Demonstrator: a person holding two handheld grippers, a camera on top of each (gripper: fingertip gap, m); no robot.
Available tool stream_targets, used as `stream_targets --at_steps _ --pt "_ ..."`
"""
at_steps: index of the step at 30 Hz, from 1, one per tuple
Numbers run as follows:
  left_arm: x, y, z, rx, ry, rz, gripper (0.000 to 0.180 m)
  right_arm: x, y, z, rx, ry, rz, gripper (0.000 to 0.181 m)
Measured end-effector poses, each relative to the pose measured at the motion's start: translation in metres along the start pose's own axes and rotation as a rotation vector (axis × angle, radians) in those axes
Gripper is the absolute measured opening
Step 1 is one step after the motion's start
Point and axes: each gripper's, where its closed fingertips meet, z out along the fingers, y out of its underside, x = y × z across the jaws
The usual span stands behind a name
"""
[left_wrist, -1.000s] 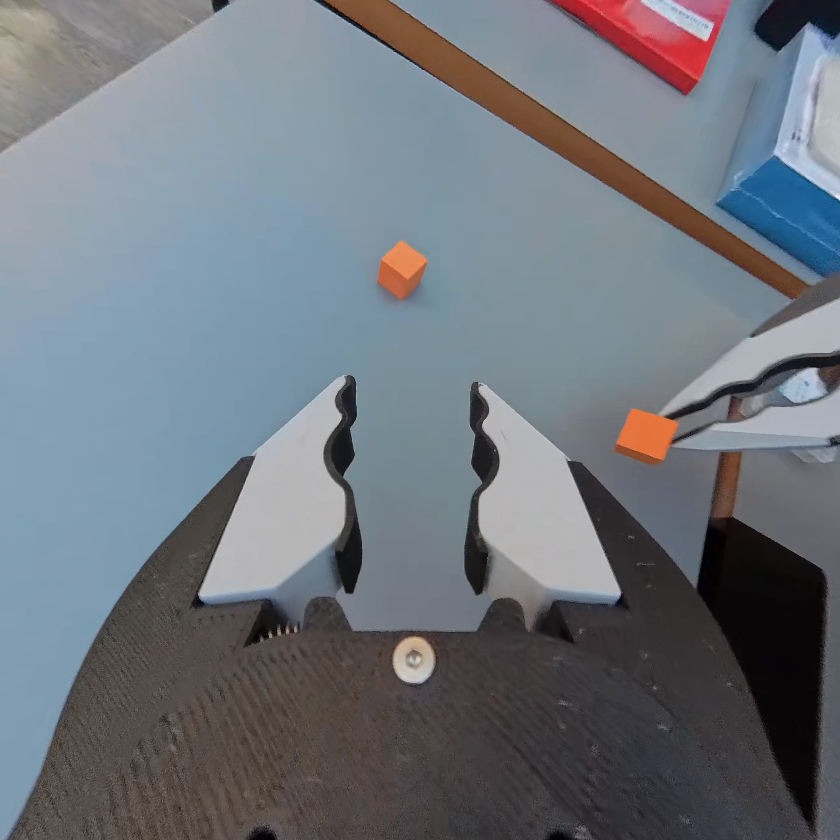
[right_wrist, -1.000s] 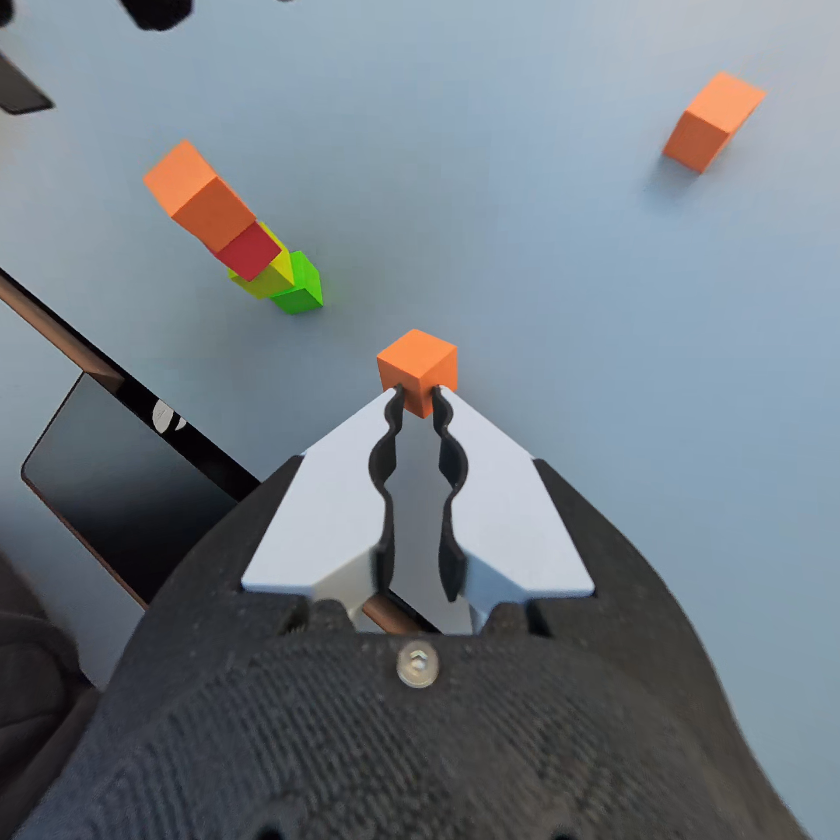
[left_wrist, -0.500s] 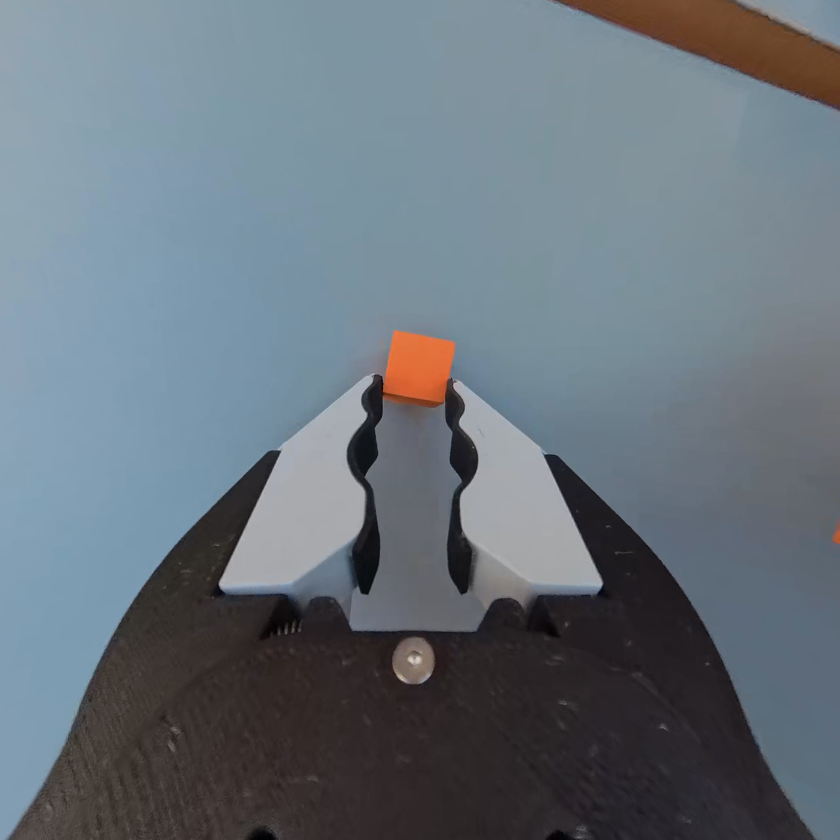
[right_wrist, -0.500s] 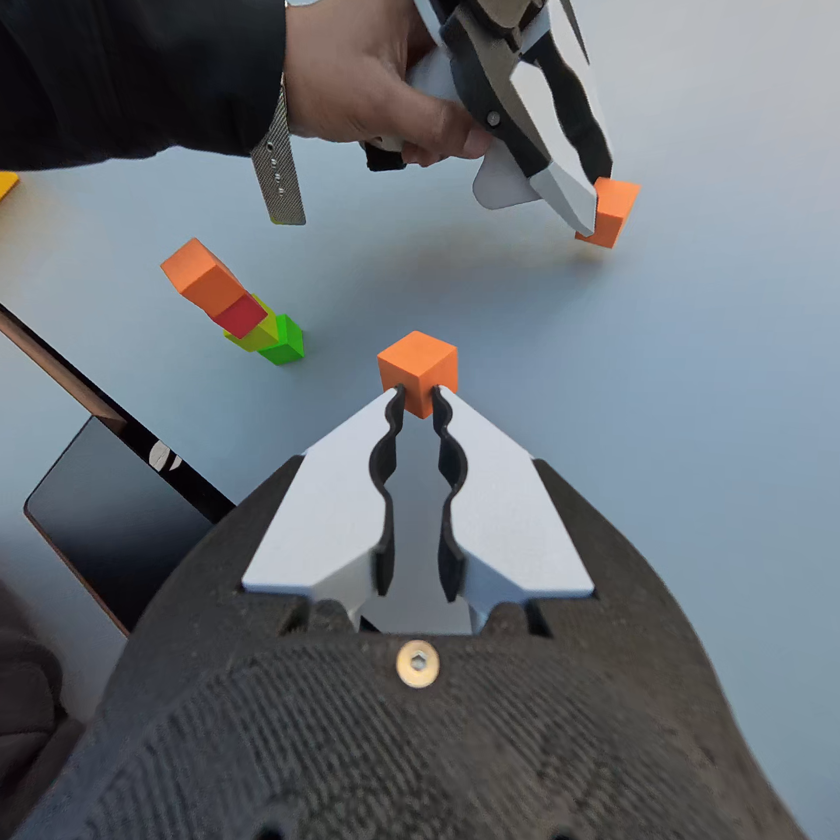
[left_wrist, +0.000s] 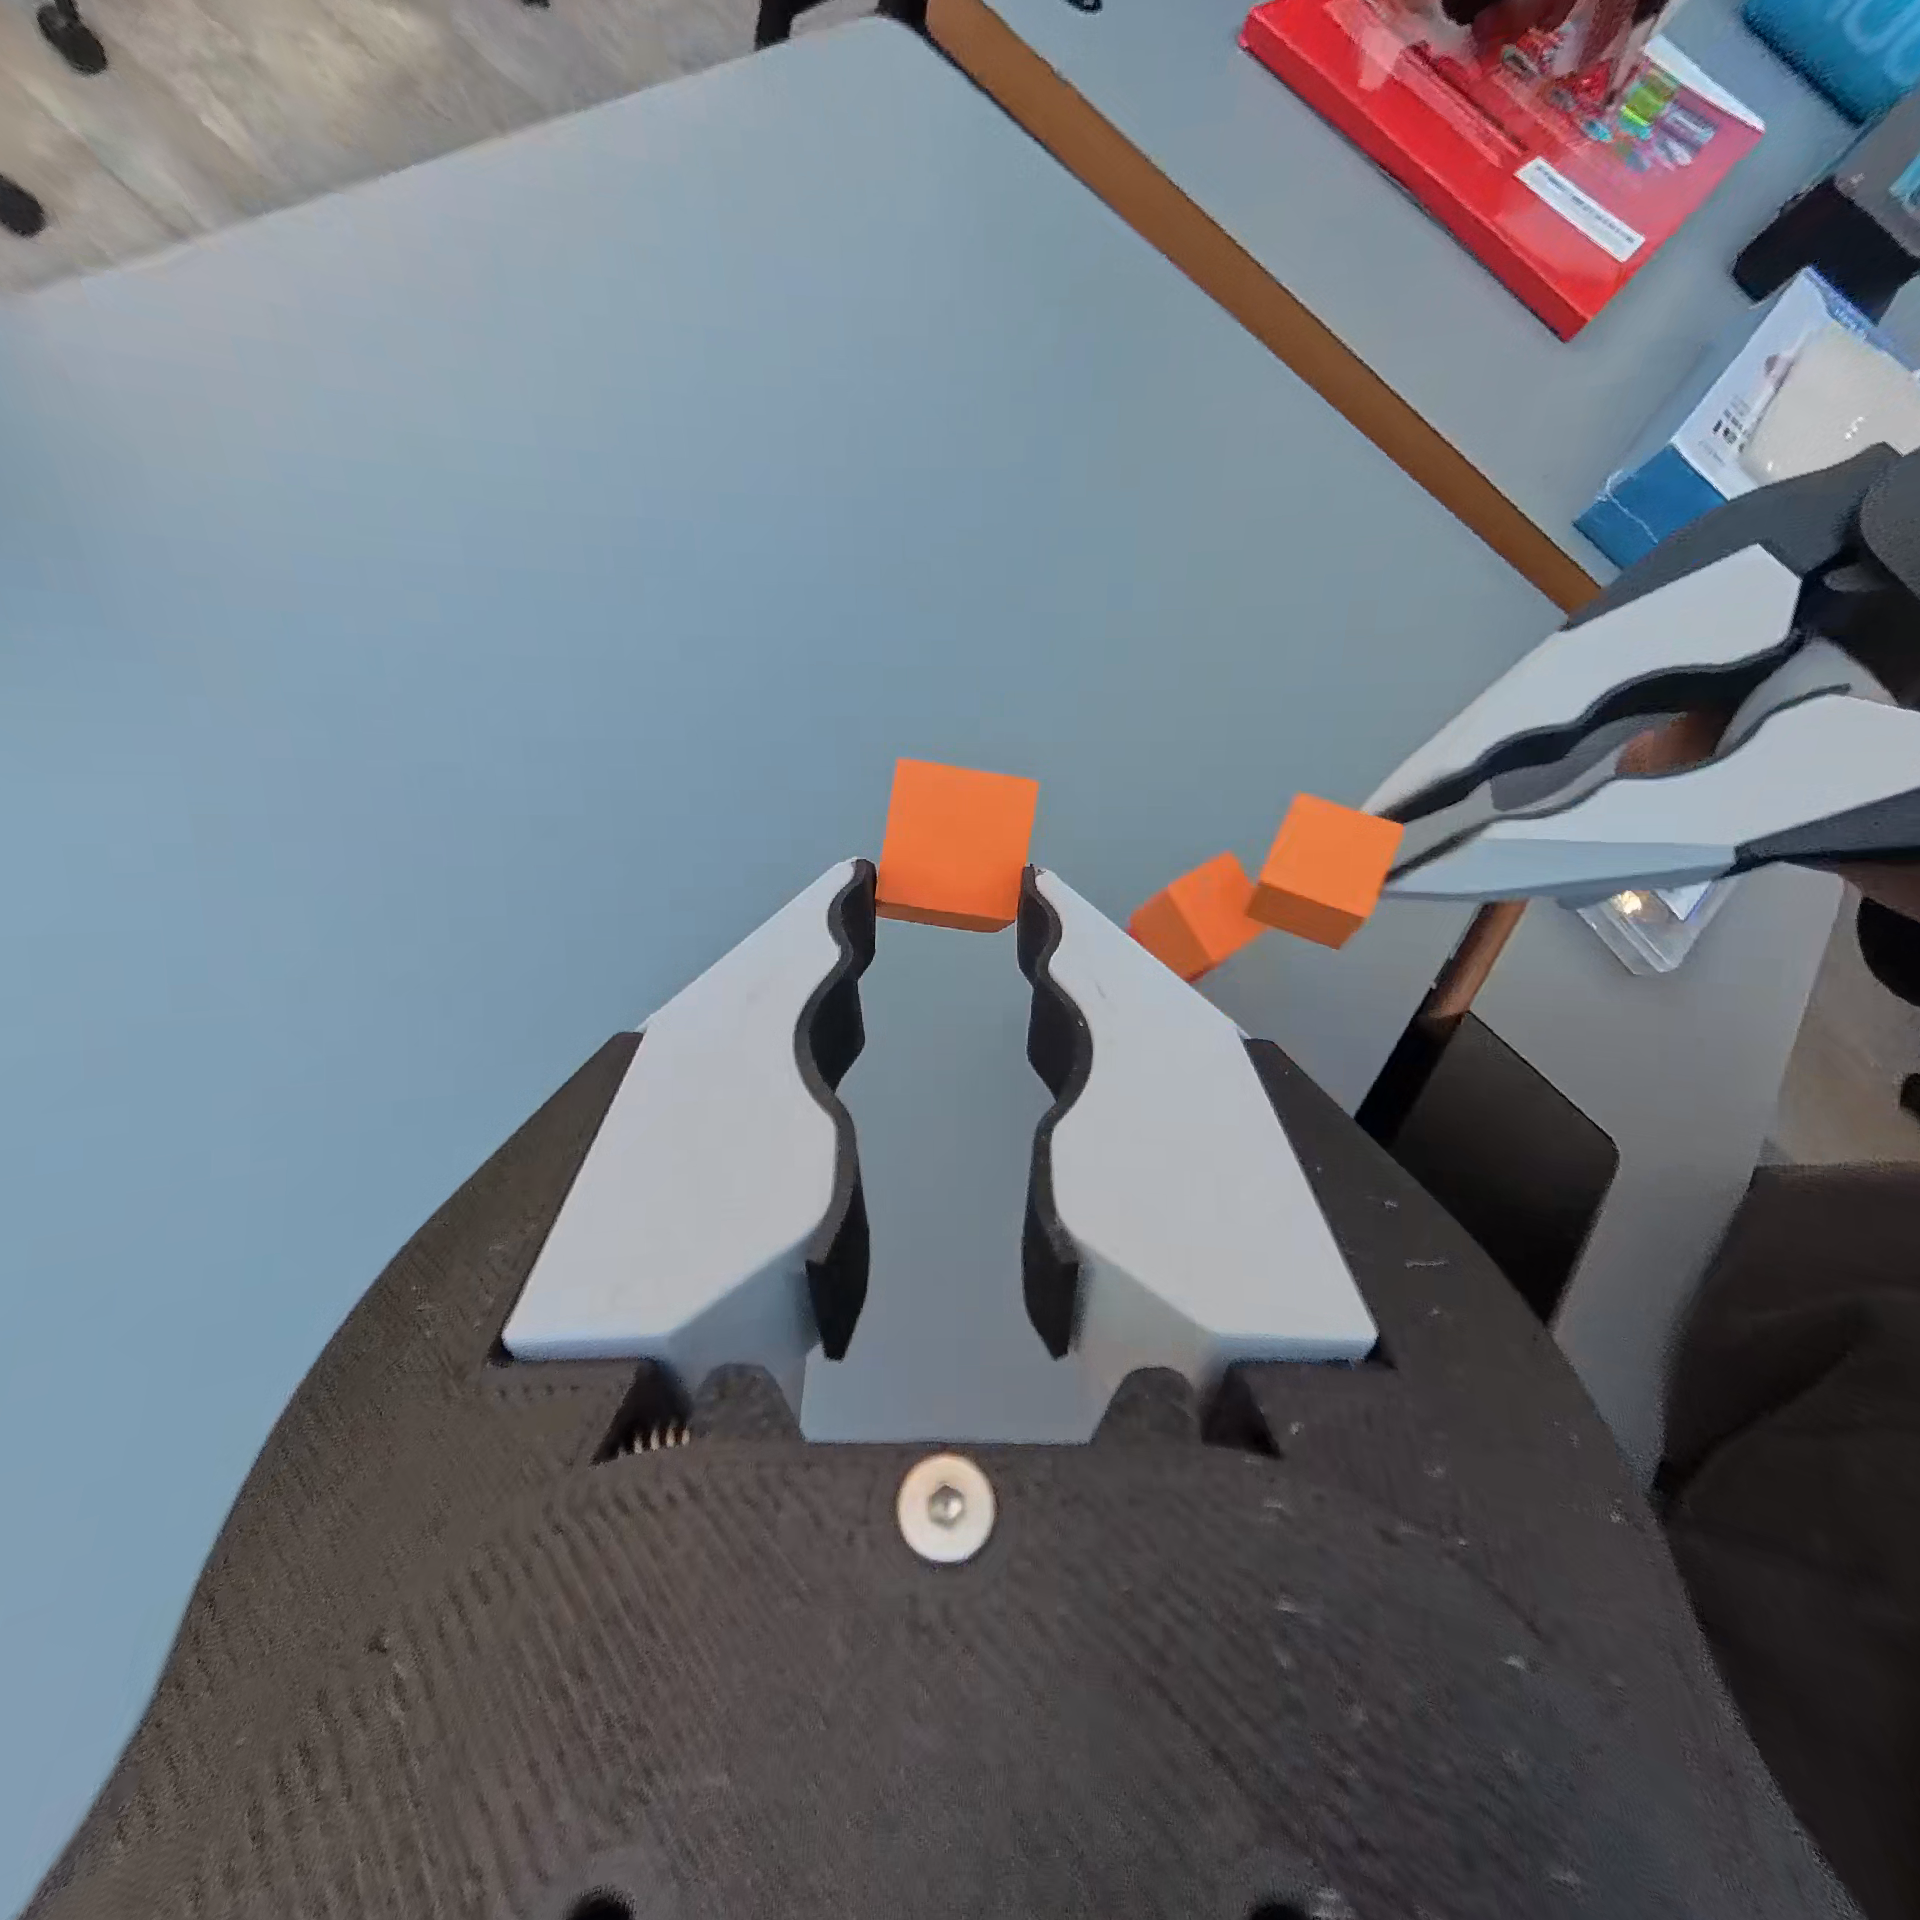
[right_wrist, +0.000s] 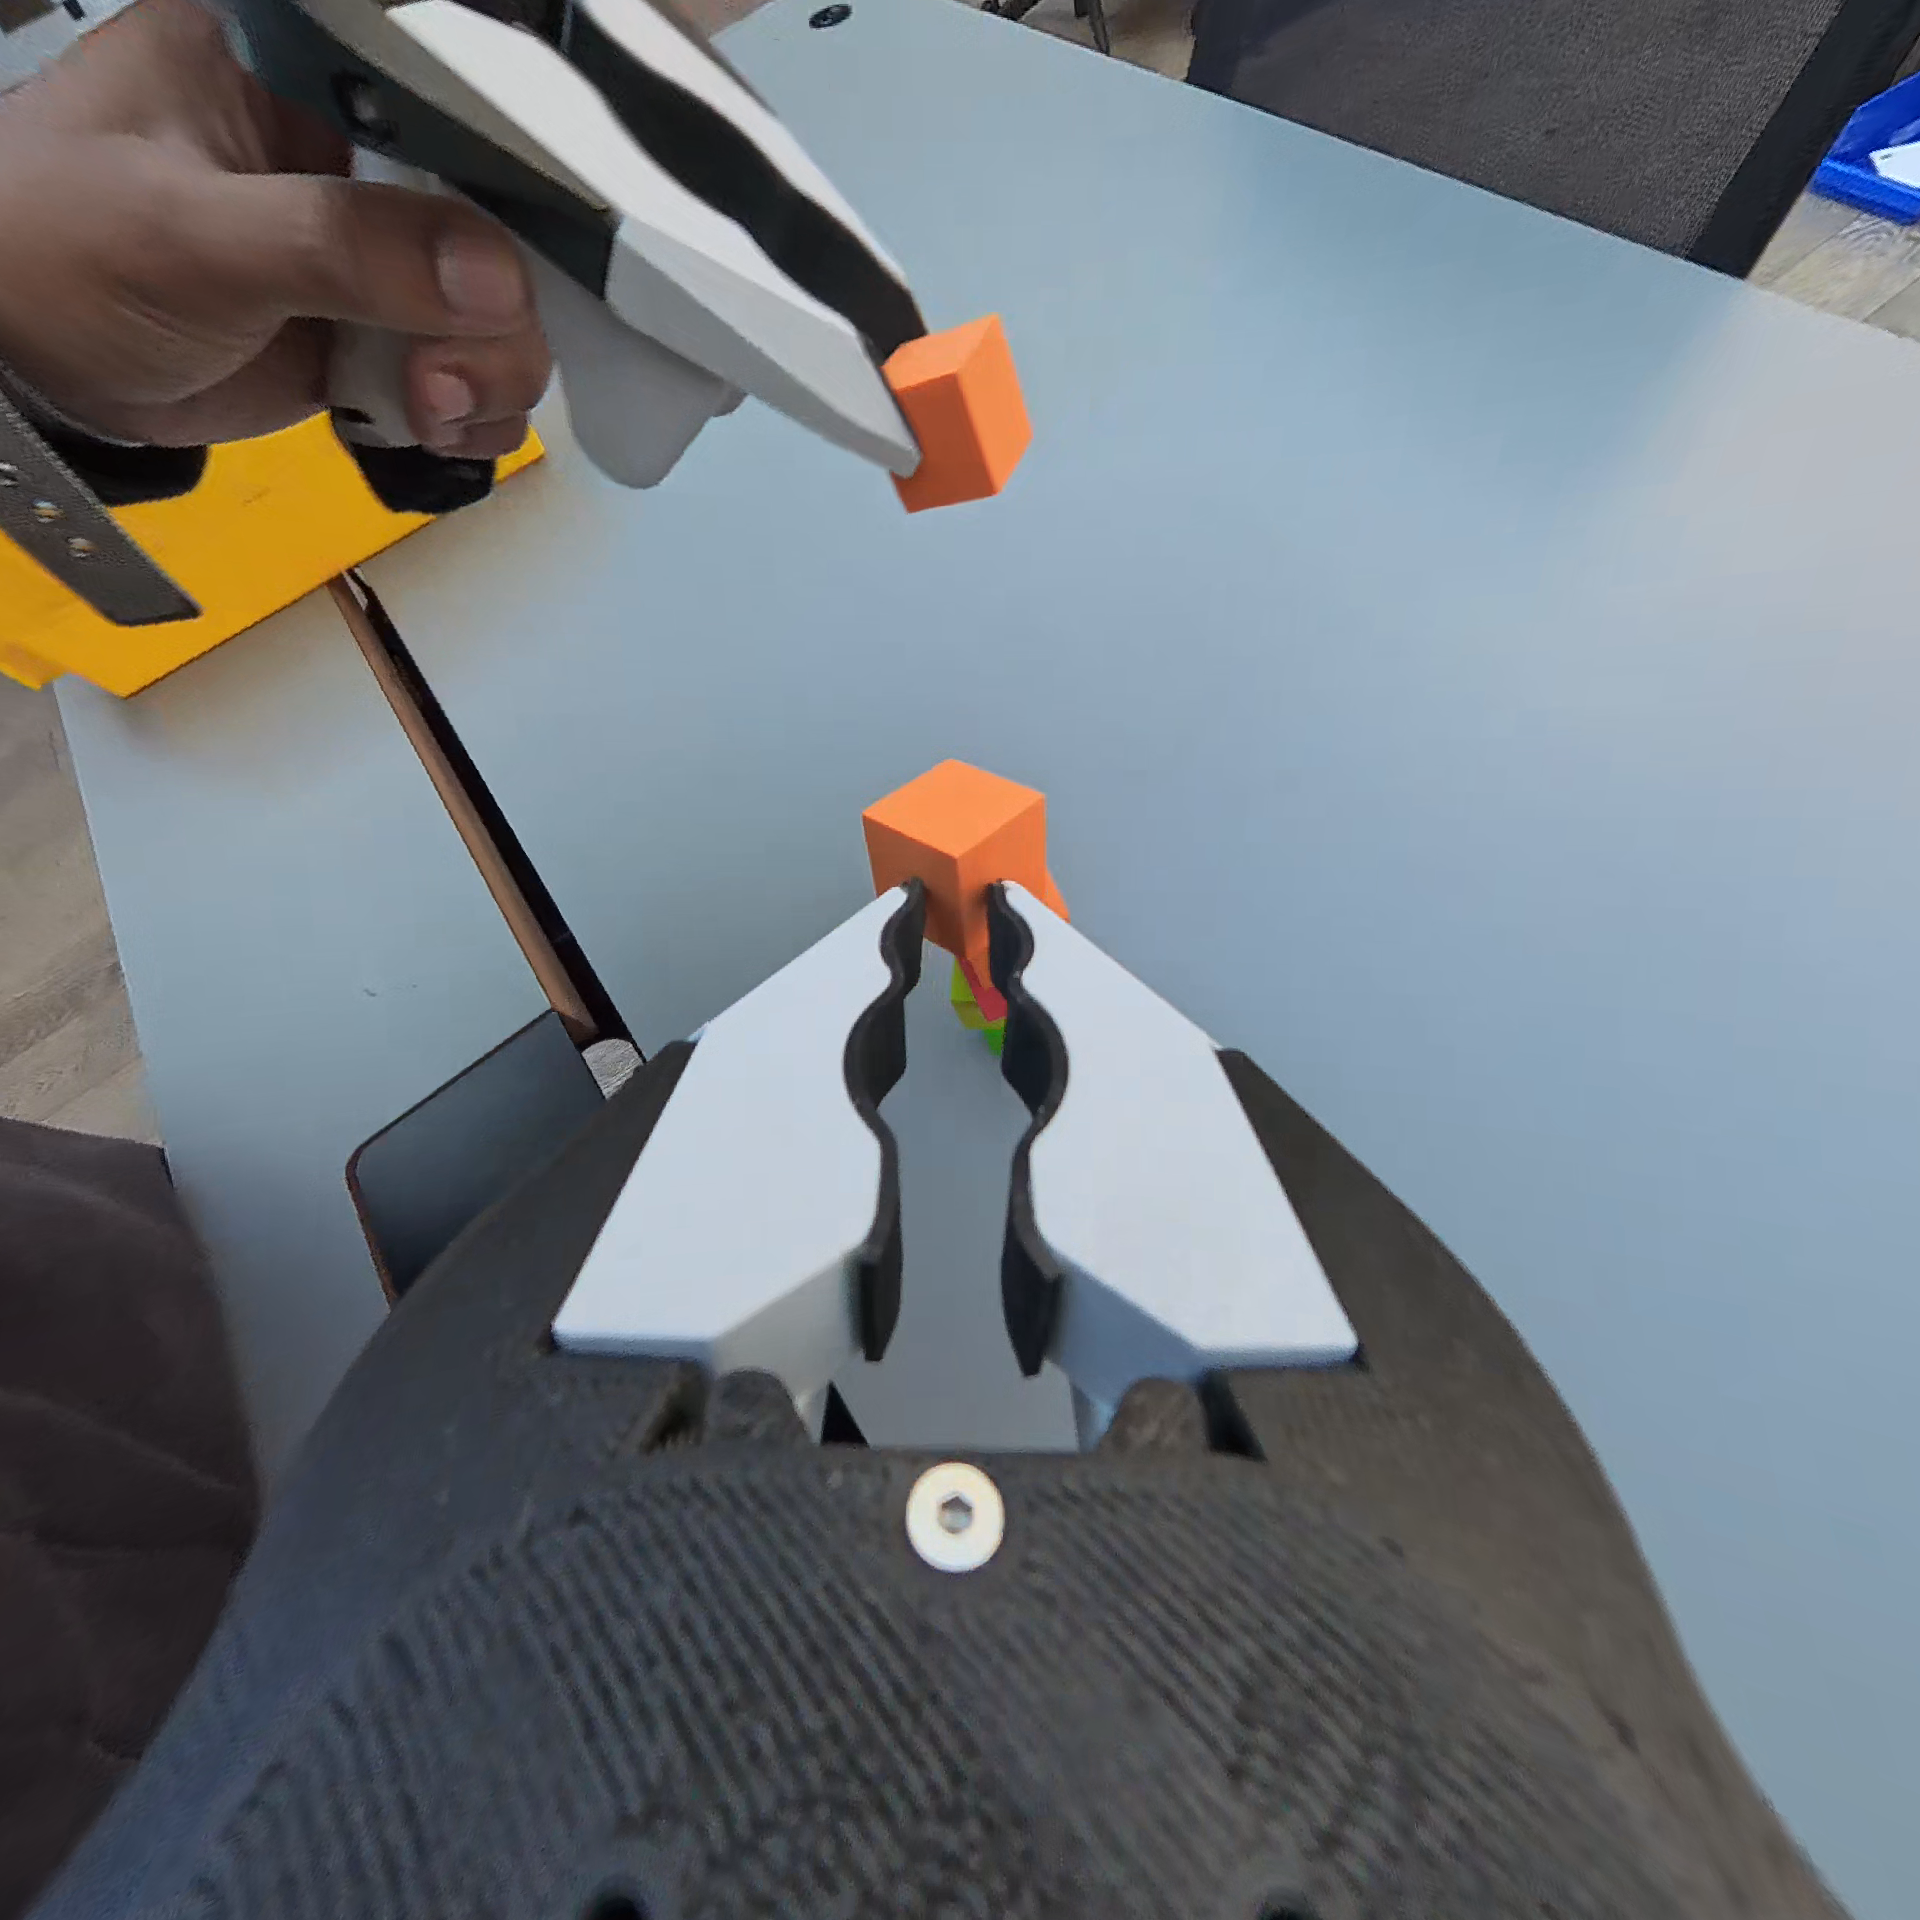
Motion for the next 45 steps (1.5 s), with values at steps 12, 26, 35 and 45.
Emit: stream_targets --at_steps 12,26,35,45 --pt "0.047 0.013 -0.025 0.033 0.081 -0.071 0.025 0.004 0.011 0.020 -0.018 0.124 -0.002 0.017" --pt "0.080 0.018 0.028 -0.097 0.190 0.091 0.025 -0.002 0.028 -0.007 -0.061 0.207 0.045 0.031" --pt "0.078 0.013 0.009 -0.040 0.177 0.030 0.041 -0.005 0.033 -0.024 -0.069 0.190 0.072 0.026" --pt "0.061 0.059 -0.035 -0.019 0.116 -0.174 0.041 -0.083 0.093 0.051 -0.313 -0.093 -0.194 0.000"
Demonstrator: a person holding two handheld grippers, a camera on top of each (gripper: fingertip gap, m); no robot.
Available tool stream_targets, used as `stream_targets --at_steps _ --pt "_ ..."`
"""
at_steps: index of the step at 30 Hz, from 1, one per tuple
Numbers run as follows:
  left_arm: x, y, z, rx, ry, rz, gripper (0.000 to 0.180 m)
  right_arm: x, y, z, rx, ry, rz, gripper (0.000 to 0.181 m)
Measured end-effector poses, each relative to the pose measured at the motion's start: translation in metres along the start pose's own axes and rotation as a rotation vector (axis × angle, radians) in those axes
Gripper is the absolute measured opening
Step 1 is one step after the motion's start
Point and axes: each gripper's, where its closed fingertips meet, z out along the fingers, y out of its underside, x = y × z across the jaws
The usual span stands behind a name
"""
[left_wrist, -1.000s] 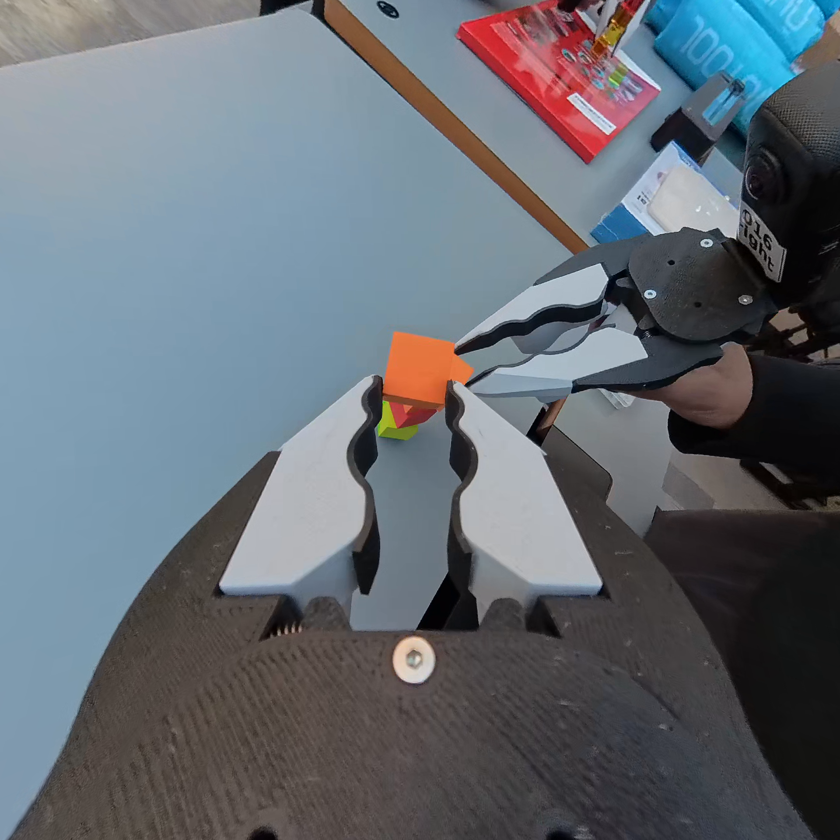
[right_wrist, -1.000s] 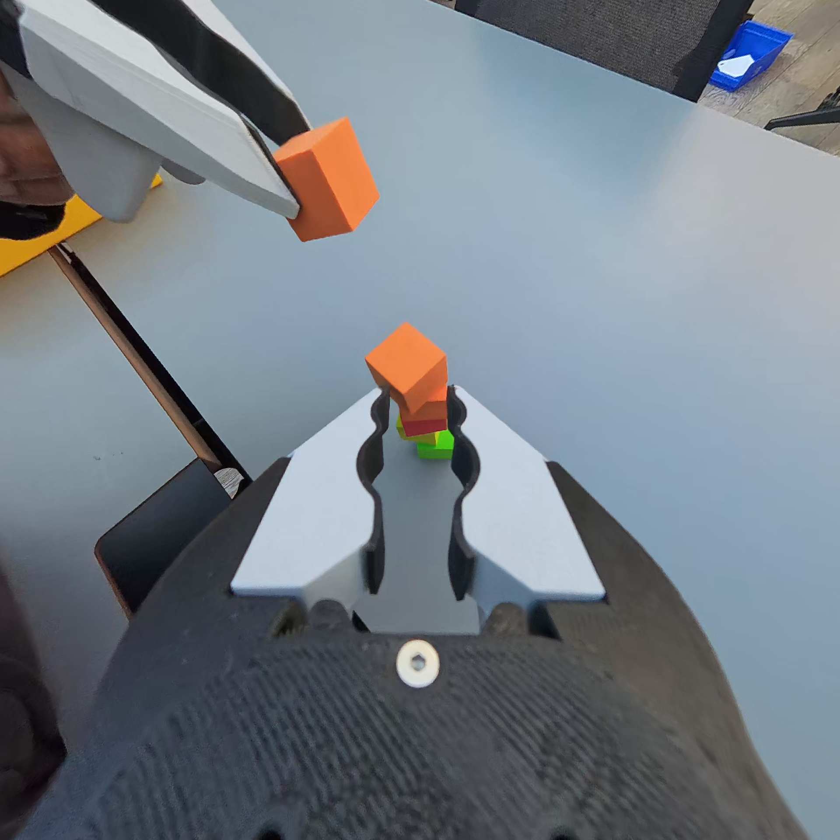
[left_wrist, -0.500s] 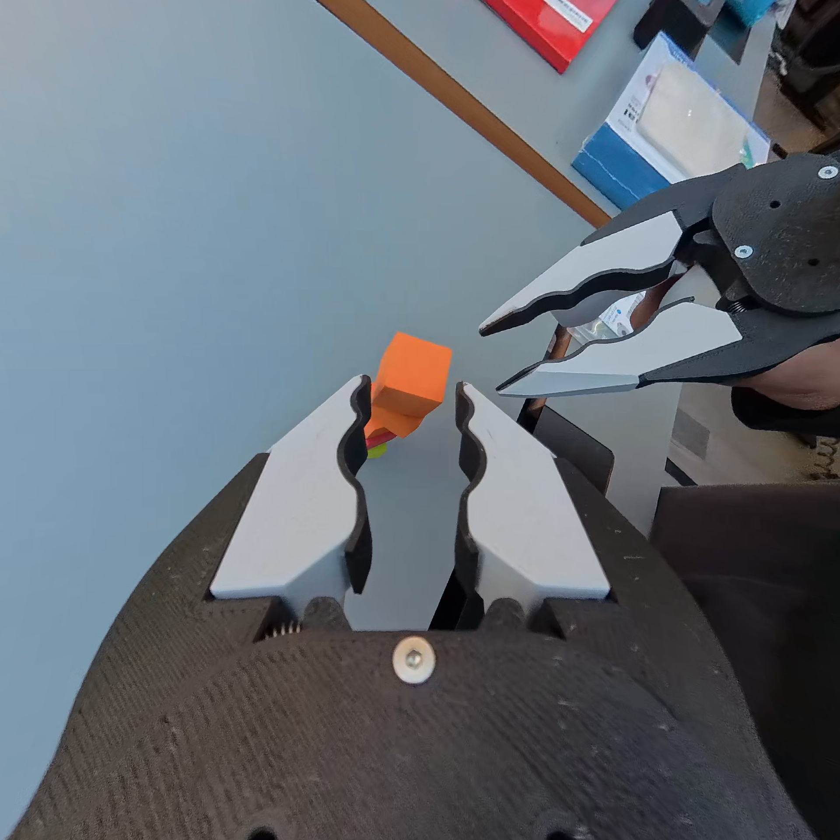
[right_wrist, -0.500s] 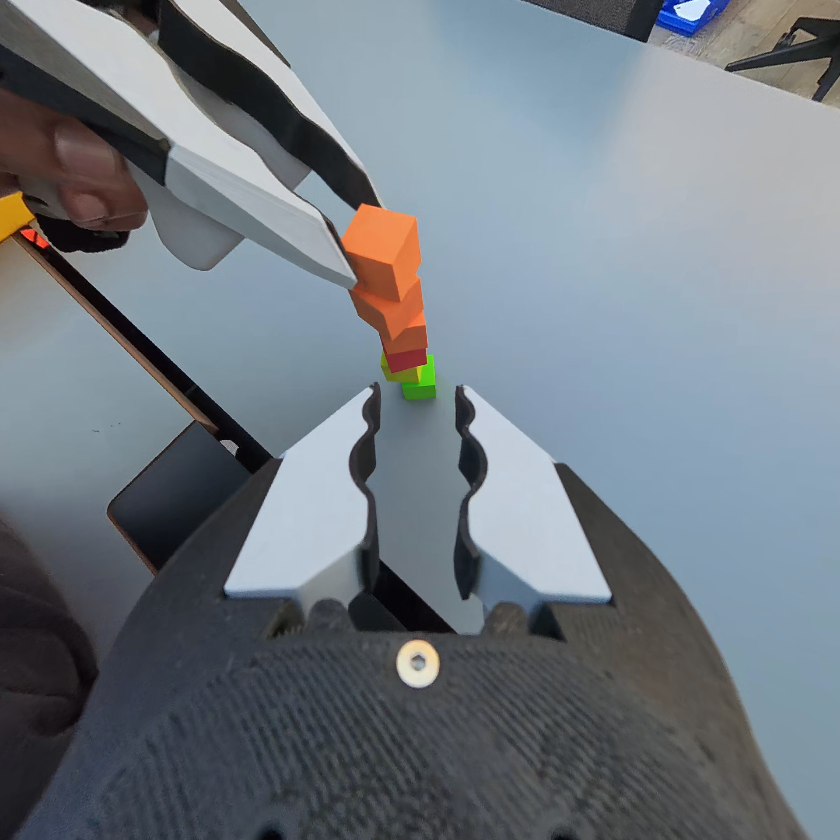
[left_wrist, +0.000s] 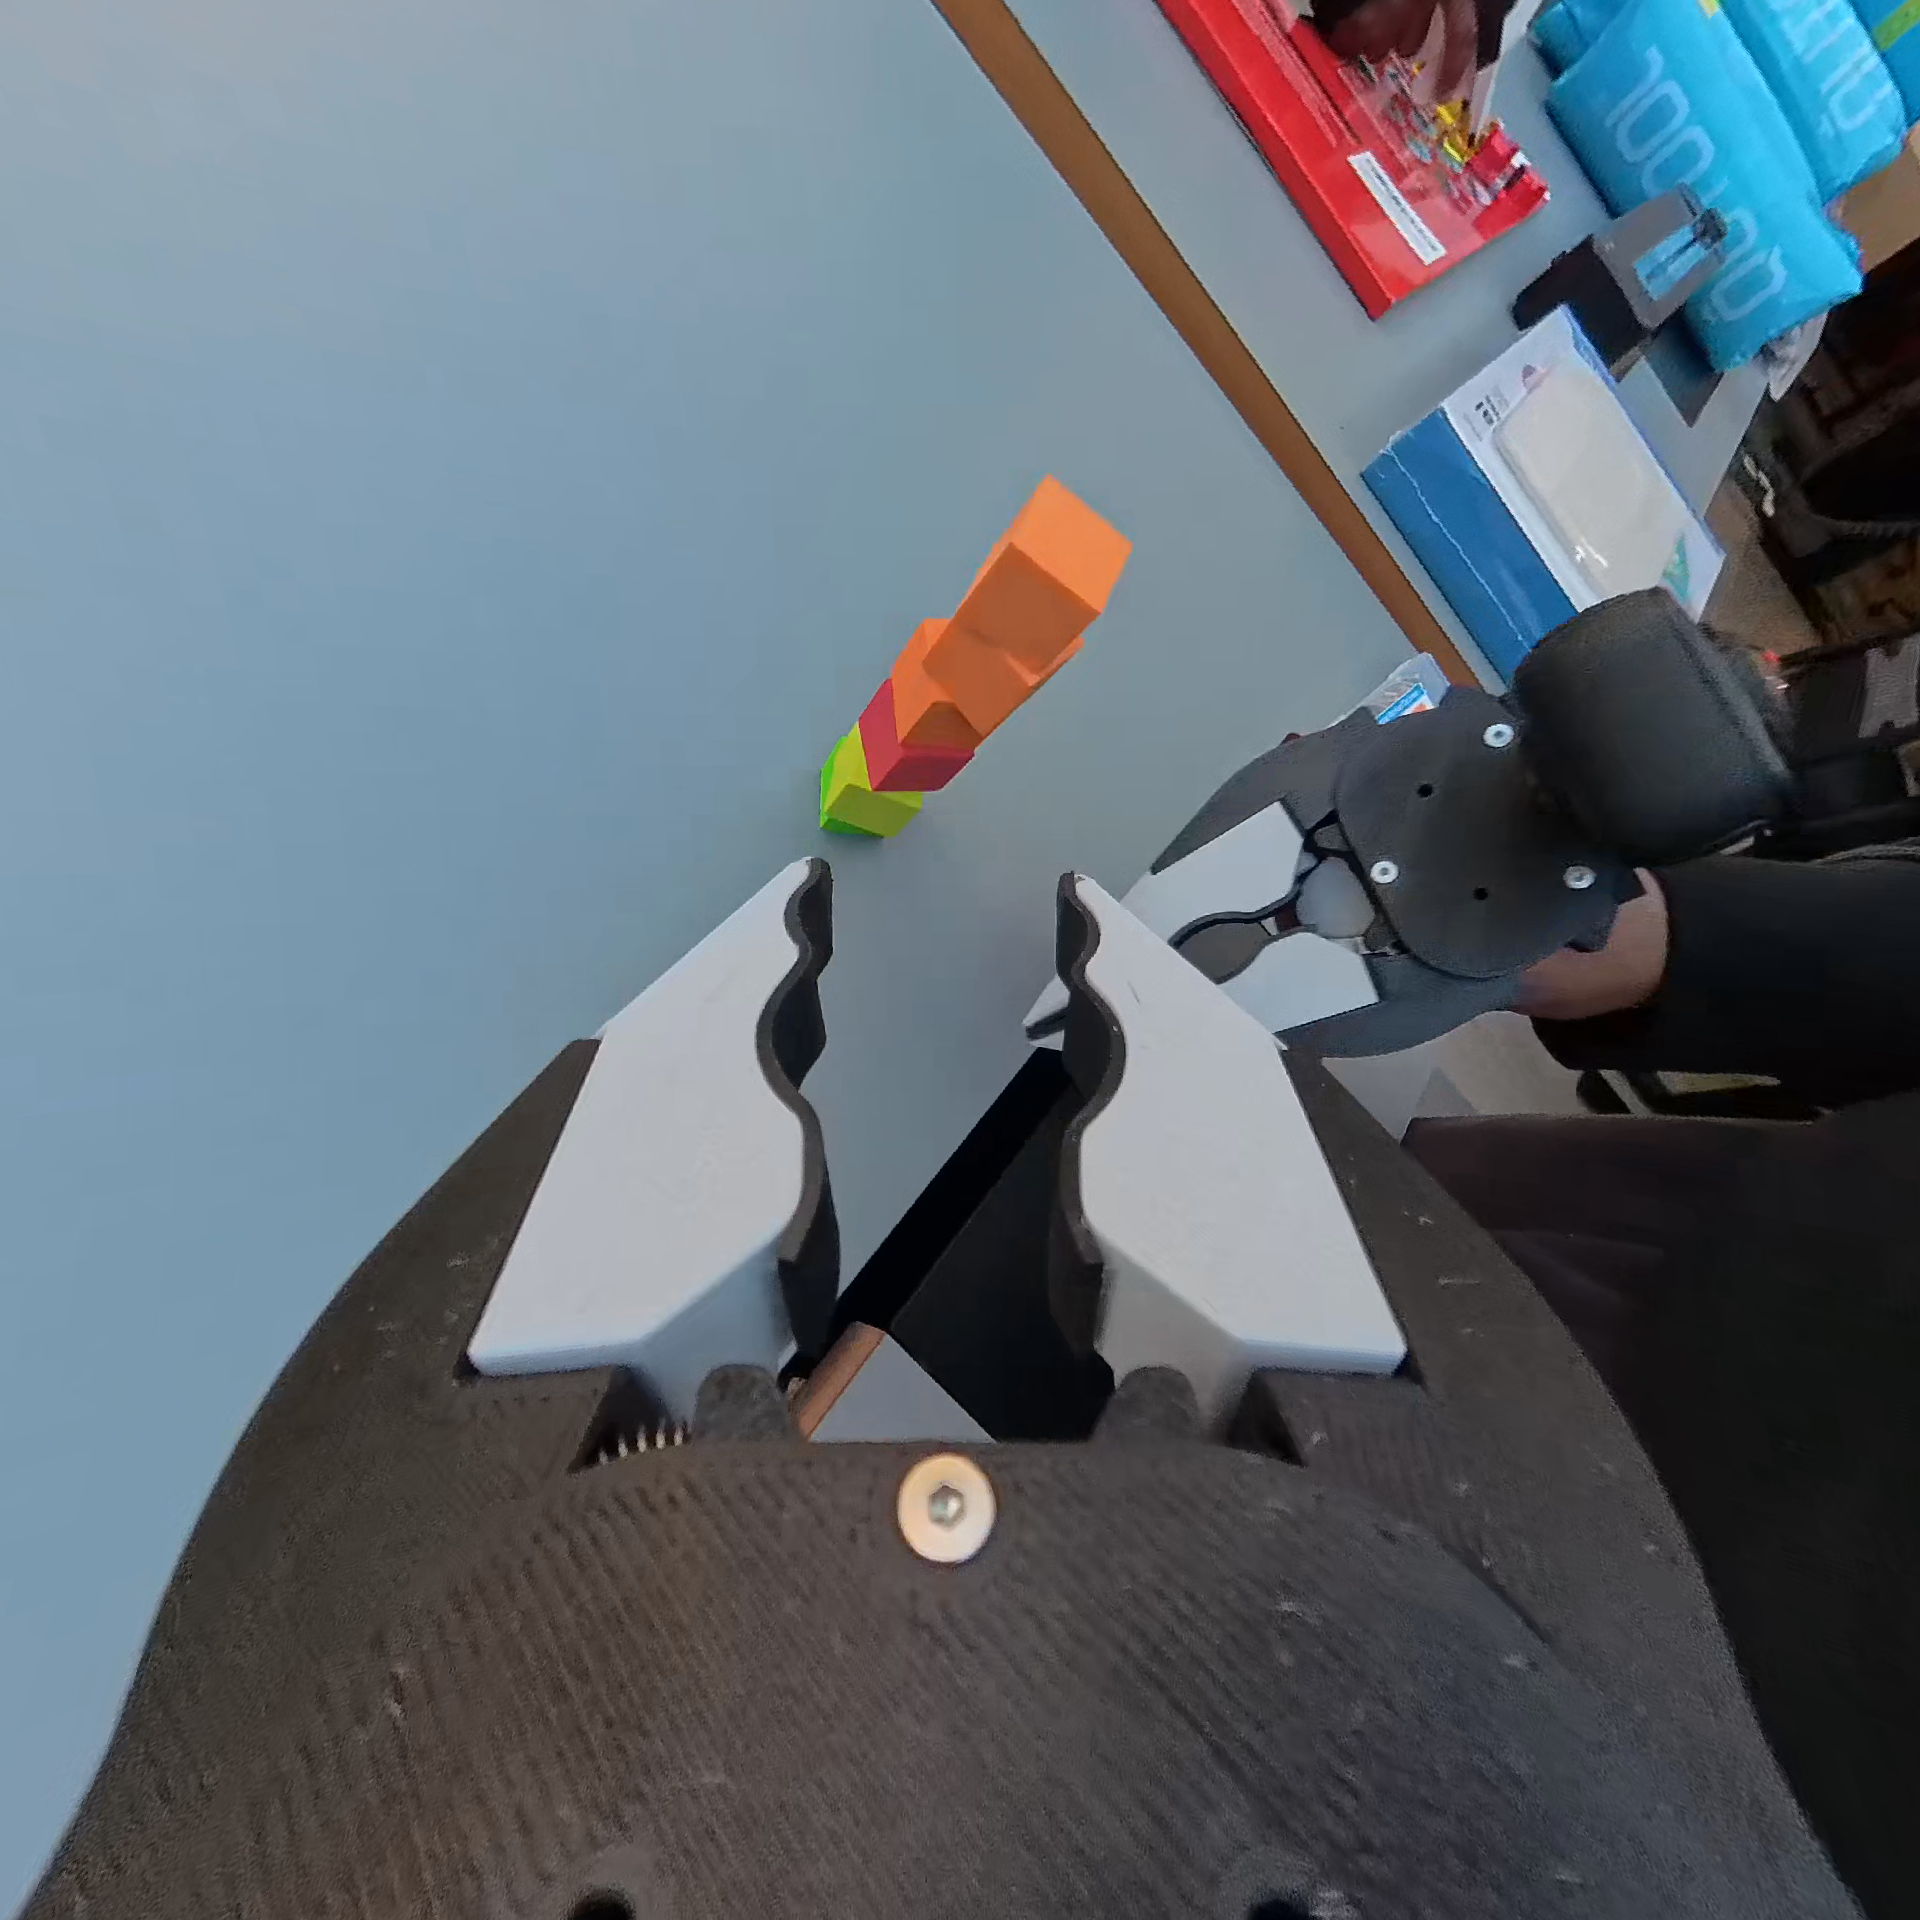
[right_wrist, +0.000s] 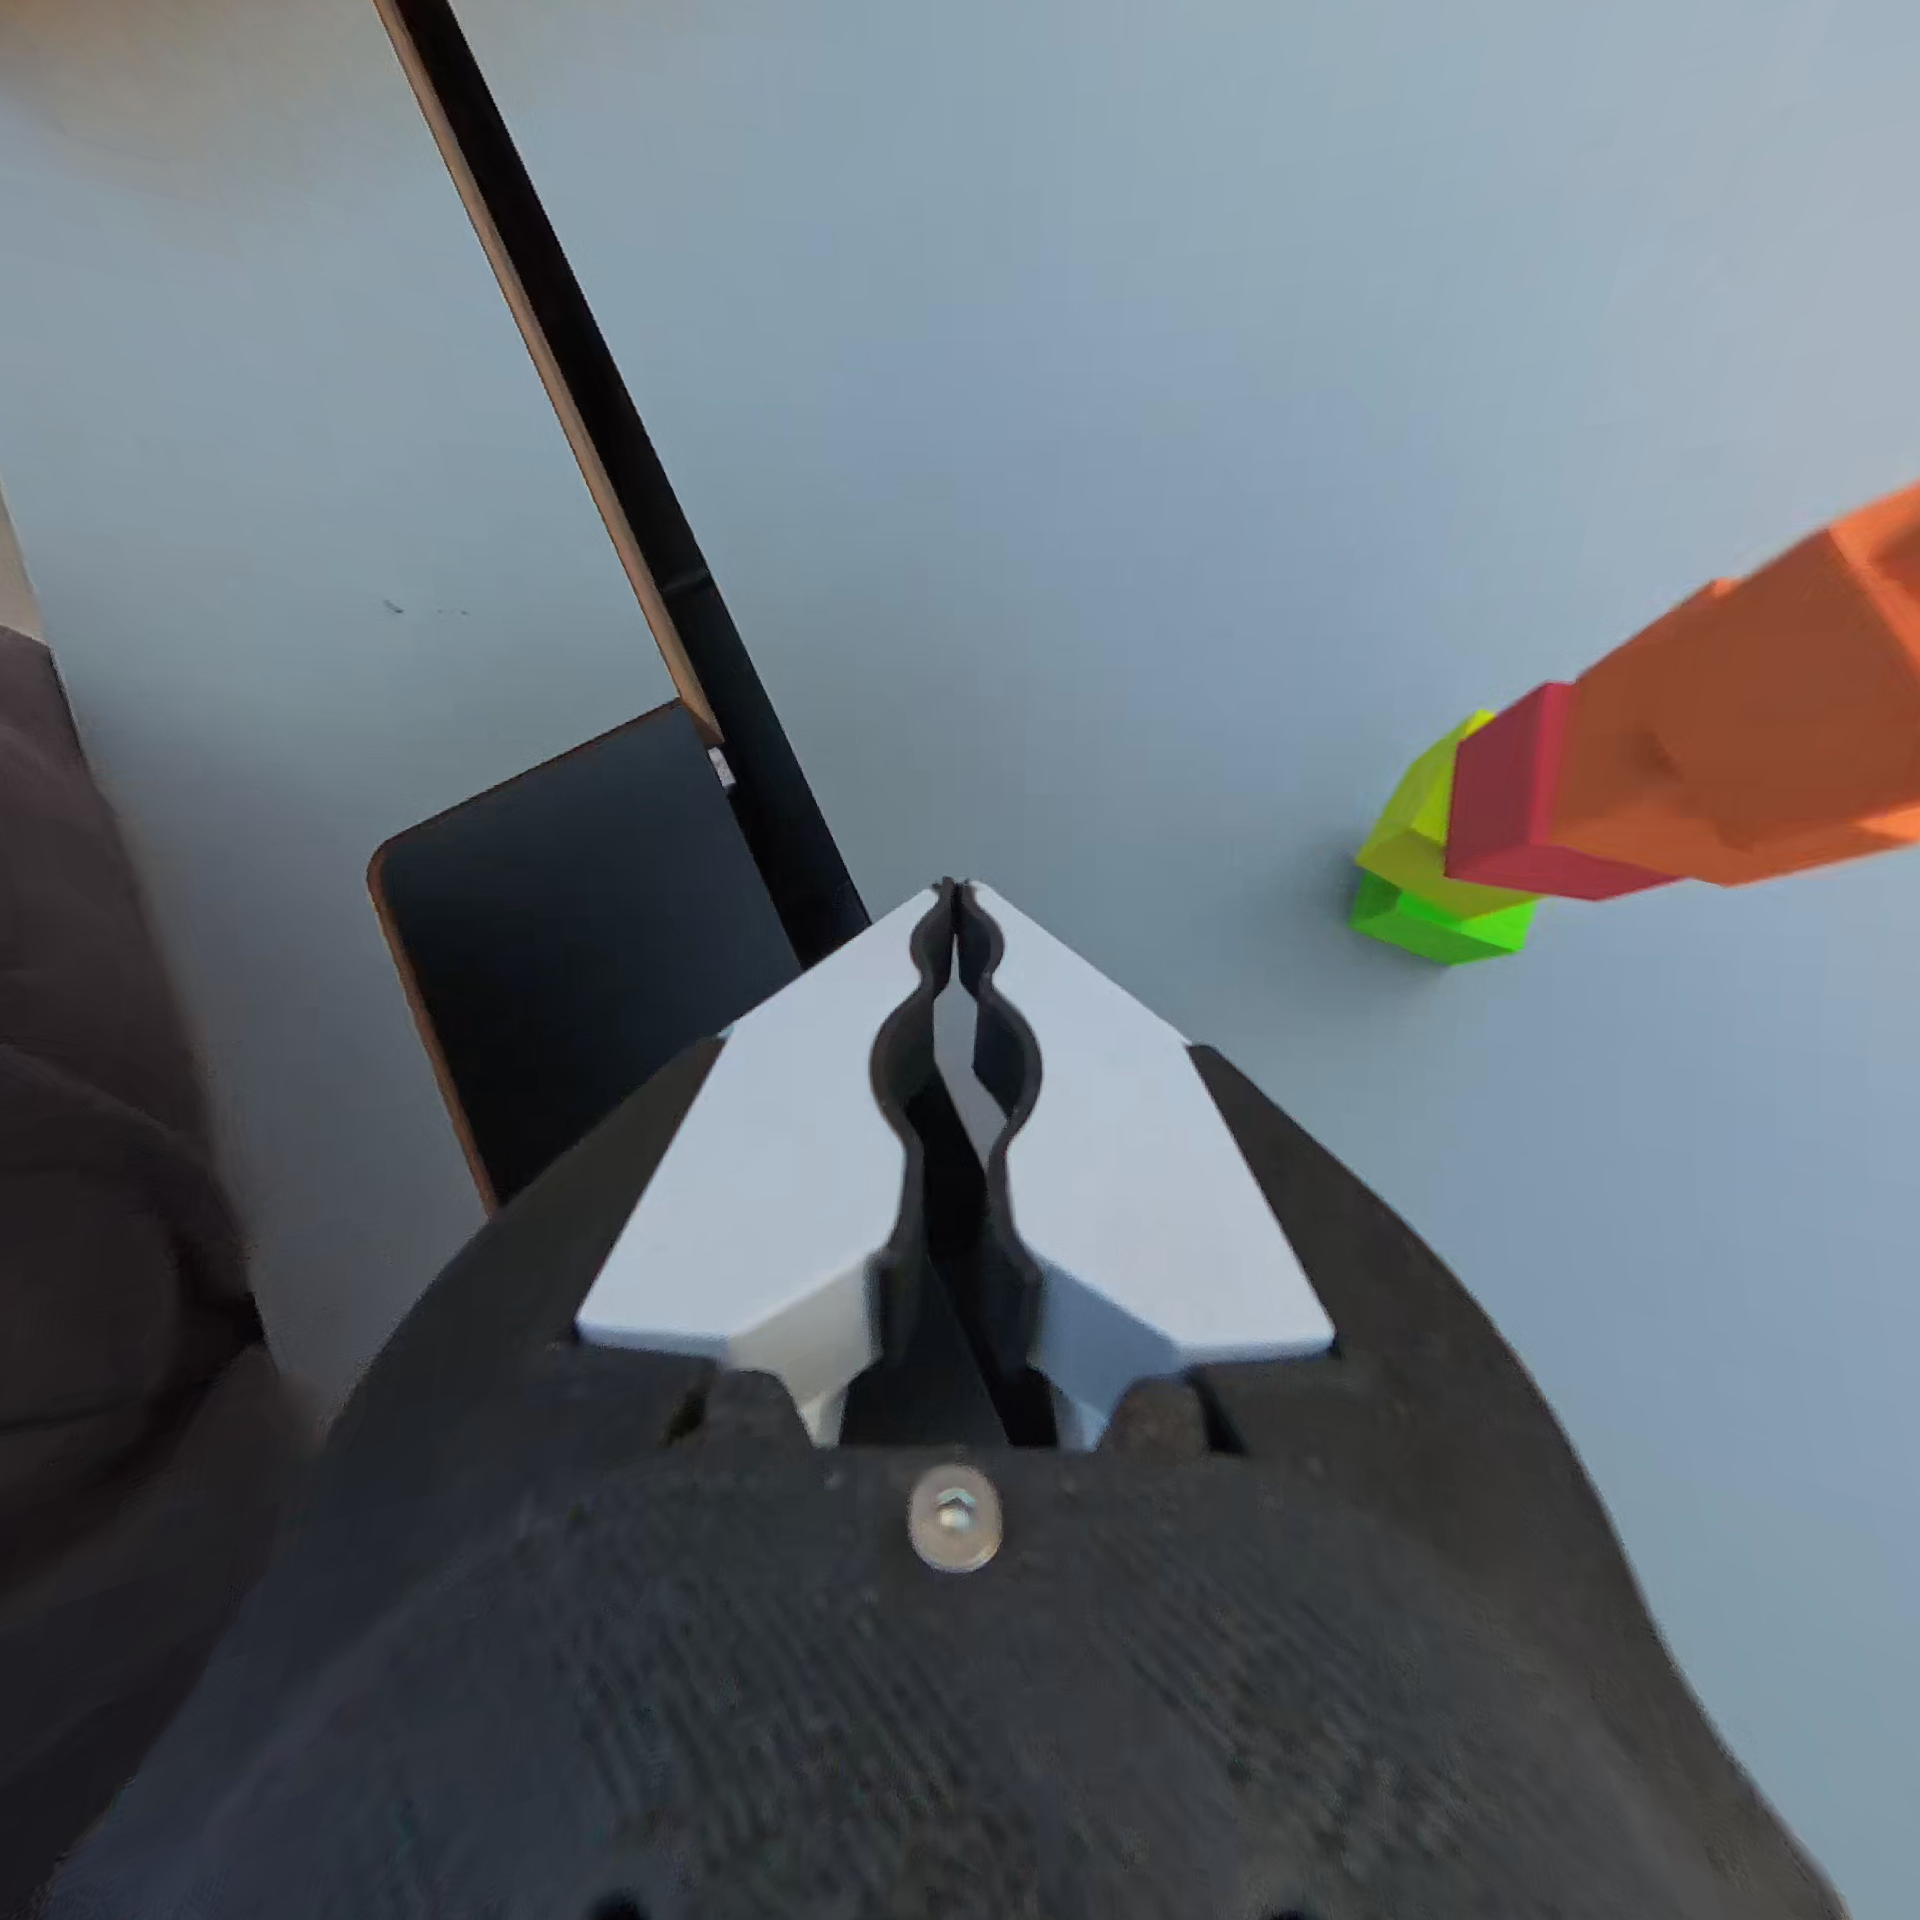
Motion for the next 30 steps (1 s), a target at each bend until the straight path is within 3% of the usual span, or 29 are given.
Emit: stream_targets --at_steps 4,8,11,15,21,24,27,30 --pt "0.004 0.009 -0.016 0.051 -0.003 -0.055 0.040 0.032 -0.018 0.011 0.035 0.094 0.029 0.000" --pt "0.007 0.018 -0.029 0.086 0.007 -0.091 0.040 0.120 -0.007 -0.014 0.106 0.353 0.412 0.000" --pt "0.008 0.022 -0.043 0.105 -0.001 -0.075 0.039 0.145 0.039 -0.046 0.092 0.416 0.613 0.000" --pt "-0.003 0.036 -0.060 0.116 -0.021 -0.090 0.039 0.133 0.100 -0.097 0.058 0.522 0.730 0.000" --pt "-0.013 0.052 -0.068 0.141 0.053 -0.208 0.037 0.066 0.111 -0.142 0.165 0.569 0.829 0.000" --pt "-0.009 0.047 -0.063 0.154 0.104 -0.235 0.038 0.036 0.111 -0.143 0.098 0.597 0.739 0.000" --pt "0.003 0.029 -0.057 0.170 0.147 -0.203 0.038 0.040 0.116 -0.183 -0.267 0.881 0.245 0.000" --pt "0.016 0.010 -0.055 0.173 0.096 -0.042 0.038 0.053 0.068 -0.230 -0.263 1.143 -0.088 0.009"
